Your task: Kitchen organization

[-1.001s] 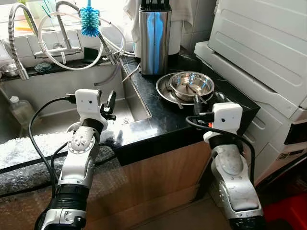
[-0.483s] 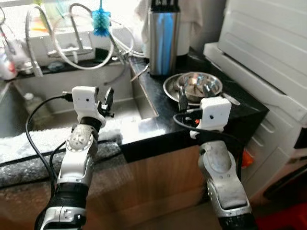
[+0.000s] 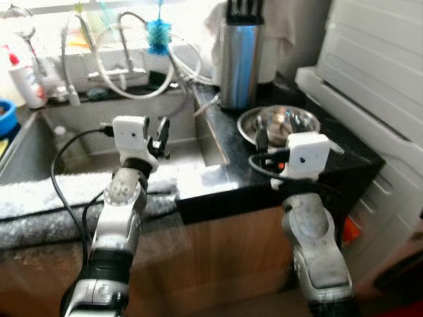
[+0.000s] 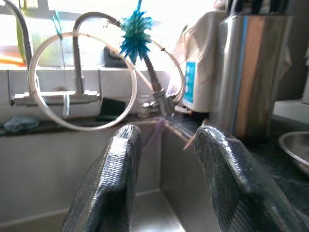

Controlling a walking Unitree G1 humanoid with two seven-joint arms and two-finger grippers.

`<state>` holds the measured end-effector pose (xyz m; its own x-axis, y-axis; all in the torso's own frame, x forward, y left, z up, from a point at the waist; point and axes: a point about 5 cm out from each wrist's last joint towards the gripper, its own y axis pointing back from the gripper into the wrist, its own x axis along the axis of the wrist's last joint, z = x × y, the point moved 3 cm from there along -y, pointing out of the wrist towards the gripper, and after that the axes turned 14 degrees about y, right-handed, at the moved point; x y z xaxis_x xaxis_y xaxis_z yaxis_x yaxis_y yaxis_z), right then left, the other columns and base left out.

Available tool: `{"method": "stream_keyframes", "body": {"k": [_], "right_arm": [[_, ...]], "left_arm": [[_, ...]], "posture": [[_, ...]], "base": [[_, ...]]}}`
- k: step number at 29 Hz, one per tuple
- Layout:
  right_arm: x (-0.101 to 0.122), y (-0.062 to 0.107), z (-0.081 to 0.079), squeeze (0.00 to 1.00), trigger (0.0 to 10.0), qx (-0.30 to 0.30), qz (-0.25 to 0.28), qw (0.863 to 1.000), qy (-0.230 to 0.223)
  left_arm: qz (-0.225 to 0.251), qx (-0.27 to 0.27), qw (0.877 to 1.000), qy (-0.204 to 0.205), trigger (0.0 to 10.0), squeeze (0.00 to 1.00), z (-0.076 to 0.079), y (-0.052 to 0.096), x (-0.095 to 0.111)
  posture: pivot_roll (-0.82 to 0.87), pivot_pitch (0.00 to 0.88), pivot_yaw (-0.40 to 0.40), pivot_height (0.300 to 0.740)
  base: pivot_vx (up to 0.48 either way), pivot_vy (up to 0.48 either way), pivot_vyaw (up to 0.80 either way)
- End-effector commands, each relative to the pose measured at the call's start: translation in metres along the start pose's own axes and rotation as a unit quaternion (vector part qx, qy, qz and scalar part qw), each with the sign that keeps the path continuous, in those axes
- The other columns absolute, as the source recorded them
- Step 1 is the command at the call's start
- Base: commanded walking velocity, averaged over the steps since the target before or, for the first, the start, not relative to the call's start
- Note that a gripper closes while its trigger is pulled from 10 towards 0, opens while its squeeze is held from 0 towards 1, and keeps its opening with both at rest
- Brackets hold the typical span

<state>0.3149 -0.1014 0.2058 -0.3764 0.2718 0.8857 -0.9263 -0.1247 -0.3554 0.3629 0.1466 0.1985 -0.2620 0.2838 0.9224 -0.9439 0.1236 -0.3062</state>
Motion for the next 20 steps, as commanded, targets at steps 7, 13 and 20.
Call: {"method": "stream_keyframes", "body": {"k": [7,13,20], "right_arm": [[0.006,-0.002,0.011,0.00,10.0,0.010,0.011,1.000,0.002],[0.006,-0.008,0.017,0.00,10.0,0.000,0.013,1.000,-0.006],[0.018,-0.017,-0.006,0.00,10.0,0.033,0.029,0.999,-0.023]], "left_arm": [[0.017,-0.014,1.000,-0.003,10.0,0.00,0.021,0.007,0.000],[0.022,-0.026,0.999,0.003,10.0,0.00,0.028,0.006,0.004],[0.045,0.015,0.999,-0.004,10.0,0.00,0.003,0.002,0.018]], "posture": [[-0.14,0.000,-0.072,0.740],[-0.08,0.000,-0.066,0.740],[-0.11,0.000,-0.070,0.740]], "base": [[0.329,0.000,0.06],[0.330,0.000,0.00],[0.275,0.000,0.00]]}}
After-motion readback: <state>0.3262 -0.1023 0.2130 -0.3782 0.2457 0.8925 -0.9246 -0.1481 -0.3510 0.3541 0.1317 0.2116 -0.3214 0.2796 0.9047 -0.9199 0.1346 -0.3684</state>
